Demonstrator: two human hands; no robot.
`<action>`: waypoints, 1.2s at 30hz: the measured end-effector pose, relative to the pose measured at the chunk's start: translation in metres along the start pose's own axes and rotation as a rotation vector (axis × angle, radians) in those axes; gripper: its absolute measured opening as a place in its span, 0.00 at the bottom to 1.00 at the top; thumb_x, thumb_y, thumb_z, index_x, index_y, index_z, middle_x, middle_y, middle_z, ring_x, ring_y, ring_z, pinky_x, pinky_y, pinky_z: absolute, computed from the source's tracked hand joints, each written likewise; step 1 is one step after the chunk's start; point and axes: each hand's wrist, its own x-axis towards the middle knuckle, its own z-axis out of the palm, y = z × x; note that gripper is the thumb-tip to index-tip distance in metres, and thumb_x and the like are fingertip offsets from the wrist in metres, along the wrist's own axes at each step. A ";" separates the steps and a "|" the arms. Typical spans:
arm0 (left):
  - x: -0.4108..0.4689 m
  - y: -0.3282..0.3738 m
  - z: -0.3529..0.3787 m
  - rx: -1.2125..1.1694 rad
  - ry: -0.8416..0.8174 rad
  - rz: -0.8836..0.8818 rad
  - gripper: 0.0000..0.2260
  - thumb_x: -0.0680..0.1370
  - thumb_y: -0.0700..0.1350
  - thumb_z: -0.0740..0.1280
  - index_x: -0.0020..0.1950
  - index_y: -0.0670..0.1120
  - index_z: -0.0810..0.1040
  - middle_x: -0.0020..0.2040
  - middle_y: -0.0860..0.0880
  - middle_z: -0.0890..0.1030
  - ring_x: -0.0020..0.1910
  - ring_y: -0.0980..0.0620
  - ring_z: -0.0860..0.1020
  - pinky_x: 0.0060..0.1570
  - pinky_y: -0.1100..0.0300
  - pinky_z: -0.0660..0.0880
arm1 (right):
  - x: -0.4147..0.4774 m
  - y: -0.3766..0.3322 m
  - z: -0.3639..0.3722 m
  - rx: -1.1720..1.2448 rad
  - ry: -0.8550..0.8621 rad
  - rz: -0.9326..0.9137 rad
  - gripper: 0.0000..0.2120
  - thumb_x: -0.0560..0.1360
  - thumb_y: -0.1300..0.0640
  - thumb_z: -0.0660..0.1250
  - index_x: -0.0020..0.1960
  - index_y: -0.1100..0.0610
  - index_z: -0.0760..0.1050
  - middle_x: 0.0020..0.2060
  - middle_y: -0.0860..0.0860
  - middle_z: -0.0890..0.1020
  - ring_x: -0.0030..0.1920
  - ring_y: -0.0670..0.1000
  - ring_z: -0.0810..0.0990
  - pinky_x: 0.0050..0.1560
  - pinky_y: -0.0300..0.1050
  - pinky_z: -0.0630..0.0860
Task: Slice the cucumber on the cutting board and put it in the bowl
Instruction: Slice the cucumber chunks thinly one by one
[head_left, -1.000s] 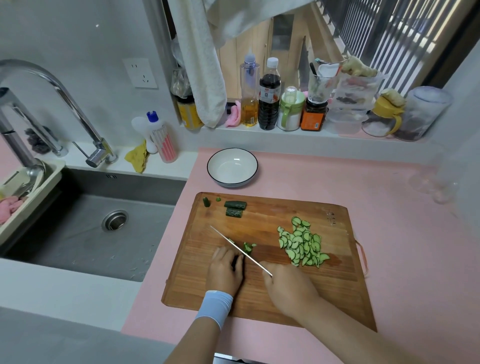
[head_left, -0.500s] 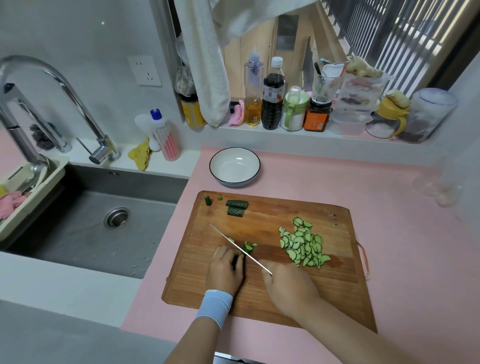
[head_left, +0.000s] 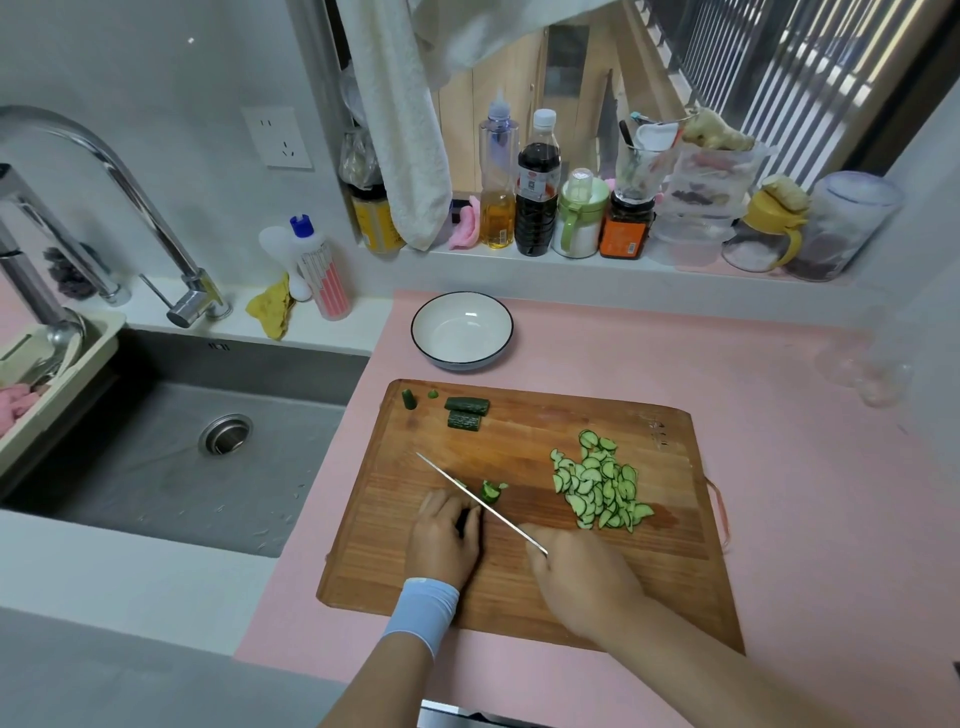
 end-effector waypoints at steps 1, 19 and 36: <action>0.000 0.000 0.000 -0.003 -0.003 0.004 0.07 0.70 0.35 0.74 0.37 0.43 0.78 0.38 0.49 0.76 0.40 0.52 0.72 0.45 0.67 0.68 | 0.003 -0.002 0.000 0.002 -0.012 0.001 0.13 0.82 0.50 0.54 0.57 0.46 0.77 0.40 0.49 0.83 0.42 0.54 0.81 0.41 0.47 0.76; -0.003 -0.005 0.003 0.001 -0.015 0.006 0.04 0.71 0.35 0.72 0.42 0.42 0.80 0.41 0.49 0.78 0.43 0.50 0.75 0.49 0.64 0.71 | 0.001 0.000 0.005 -0.038 0.036 -0.020 0.17 0.83 0.46 0.54 0.69 0.40 0.73 0.49 0.49 0.85 0.49 0.54 0.82 0.41 0.44 0.68; -0.002 -0.004 0.001 -0.013 -0.008 0.019 0.05 0.70 0.34 0.73 0.41 0.43 0.81 0.41 0.49 0.78 0.43 0.51 0.75 0.50 0.69 0.68 | 0.014 -0.010 -0.003 -0.004 -0.054 0.005 0.13 0.82 0.52 0.54 0.53 0.48 0.78 0.38 0.48 0.82 0.38 0.53 0.78 0.38 0.46 0.74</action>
